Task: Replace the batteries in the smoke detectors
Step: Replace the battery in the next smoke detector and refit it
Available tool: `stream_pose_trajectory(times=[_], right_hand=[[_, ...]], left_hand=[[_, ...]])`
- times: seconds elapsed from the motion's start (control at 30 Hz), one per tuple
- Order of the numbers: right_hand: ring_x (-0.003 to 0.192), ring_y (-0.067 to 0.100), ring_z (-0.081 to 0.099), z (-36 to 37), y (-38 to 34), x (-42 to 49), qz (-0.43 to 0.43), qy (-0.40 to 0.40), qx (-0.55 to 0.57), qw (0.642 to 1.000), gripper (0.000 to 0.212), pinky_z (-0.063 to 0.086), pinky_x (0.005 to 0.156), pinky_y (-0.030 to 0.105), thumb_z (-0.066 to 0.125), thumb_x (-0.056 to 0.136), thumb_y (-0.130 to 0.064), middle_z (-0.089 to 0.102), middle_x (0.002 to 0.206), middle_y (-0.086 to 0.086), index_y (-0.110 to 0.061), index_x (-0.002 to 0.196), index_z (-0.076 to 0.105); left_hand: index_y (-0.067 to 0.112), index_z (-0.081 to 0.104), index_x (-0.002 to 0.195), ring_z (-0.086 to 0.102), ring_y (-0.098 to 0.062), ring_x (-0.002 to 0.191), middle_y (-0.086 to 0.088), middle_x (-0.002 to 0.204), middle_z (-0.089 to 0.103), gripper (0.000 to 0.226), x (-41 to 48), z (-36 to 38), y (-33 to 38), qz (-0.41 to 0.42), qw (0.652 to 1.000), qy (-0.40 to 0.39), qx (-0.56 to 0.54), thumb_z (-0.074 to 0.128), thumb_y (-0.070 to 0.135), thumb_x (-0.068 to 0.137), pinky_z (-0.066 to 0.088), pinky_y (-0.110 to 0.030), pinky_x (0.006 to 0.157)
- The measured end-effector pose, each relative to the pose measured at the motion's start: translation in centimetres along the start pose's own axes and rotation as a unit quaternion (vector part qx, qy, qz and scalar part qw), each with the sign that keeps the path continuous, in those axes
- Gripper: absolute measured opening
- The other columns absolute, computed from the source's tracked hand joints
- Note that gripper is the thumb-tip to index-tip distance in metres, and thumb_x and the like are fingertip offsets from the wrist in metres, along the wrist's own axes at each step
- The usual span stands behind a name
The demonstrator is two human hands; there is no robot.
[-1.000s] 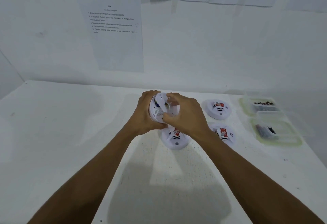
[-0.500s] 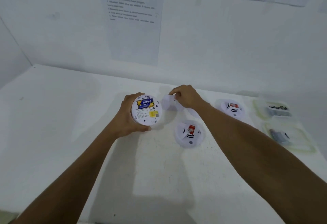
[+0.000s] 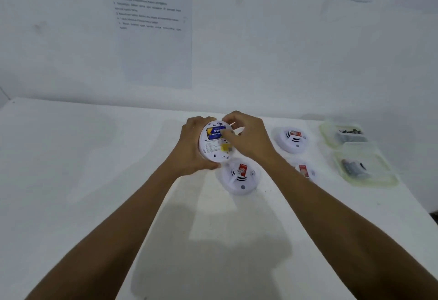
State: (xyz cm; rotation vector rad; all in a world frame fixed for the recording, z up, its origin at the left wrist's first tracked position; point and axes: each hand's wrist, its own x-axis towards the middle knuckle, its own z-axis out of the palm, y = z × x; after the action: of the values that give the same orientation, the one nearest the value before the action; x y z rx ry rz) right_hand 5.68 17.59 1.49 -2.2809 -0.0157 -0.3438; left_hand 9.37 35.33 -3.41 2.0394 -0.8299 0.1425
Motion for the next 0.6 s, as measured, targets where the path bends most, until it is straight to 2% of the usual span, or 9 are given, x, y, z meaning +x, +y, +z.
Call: stream_pose_trajectory(times=[0.1,0.17,0.27,0.37,0.43,0.6], right_hand=[[0.085,0.011,0.067,-1.8,0.2,-1.7,0.048,0.048,-0.002,0.998,0.029,0.059,0.072,0.035,0.071,0.073,-0.032,0.068,0.097,-0.013,-0.033,0.100,0.060],[0.087,0.016,0.067,-3.3,0.4,-2.5,0.075,0.071,-0.007,0.995,0.035,0.059,0.073,0.040,0.071,0.072,-0.037,0.067,0.103,-0.010,-0.034,0.103,0.055],[0.089,0.017,0.066,-6.0,1.1,-3.6,0.096,0.084,-0.035,0.991,0.040,0.059,0.073,0.037,0.072,0.076,-0.039,0.067,0.108,-0.007,-0.031,0.108,0.050],[0.084,0.015,0.062,-9.3,2.0,-4.4,0.107,0.083,-0.063,0.989,0.043,0.053,0.064,0.028,0.071,0.076,-0.037,0.063,0.101,-0.009,-0.028,0.111,0.047],[0.082,0.018,0.061,-11.5,2.9,-4.8,0.111,0.086,-0.088,0.986,0.043,0.051,0.063,0.028,0.070,0.074,-0.040,0.061,0.096,-0.009,-0.029,0.107,0.044],[0.071,0.019,0.055,-16.1,5.7,-5.6,0.115,0.093,-0.128,0.981,0.043,0.042,0.060,0.030,0.066,0.073,-0.043,0.052,0.075,-0.008,-0.023,0.099,0.038]], left_hand=[[0.036,0.044,0.128,0.034,-0.014,0.126,0.009,0.127,0.046,0.094,1.7,3.0,1.7,-0.003,0.999,-0.017,0.031,0.084,0.059,0.046,0.038,-0.030,0.097],[0.038,0.040,0.132,0.028,-0.012,0.132,0.007,0.135,0.042,0.098,2.4,4.7,3.2,-0.008,0.999,-0.011,0.042,0.082,0.057,0.046,0.035,-0.030,0.100],[0.036,0.039,0.134,0.026,-0.012,0.133,0.007,0.135,0.041,0.095,3.5,7.3,5.3,-0.004,0.997,-0.014,0.071,0.082,0.049,0.050,0.035,-0.032,0.102],[0.041,0.036,0.133,0.028,-0.010,0.130,0.009,0.134,0.039,0.097,4.8,9.6,7.2,-0.003,0.996,-0.024,0.088,0.081,0.051,0.048,0.042,-0.041,0.101],[0.042,0.035,0.133,0.027,-0.009,0.129,0.008,0.136,0.036,0.099,5.5,11.2,8.9,-0.002,0.998,-0.025,0.063,0.083,0.046,0.047,0.041,-0.043,0.102],[0.037,0.038,0.134,0.026,-0.009,0.132,0.008,0.139,0.035,0.099,6.9,15.8,12.7,0.016,0.998,-0.020,0.049,0.087,0.047,0.049,0.039,-0.034,0.100]])
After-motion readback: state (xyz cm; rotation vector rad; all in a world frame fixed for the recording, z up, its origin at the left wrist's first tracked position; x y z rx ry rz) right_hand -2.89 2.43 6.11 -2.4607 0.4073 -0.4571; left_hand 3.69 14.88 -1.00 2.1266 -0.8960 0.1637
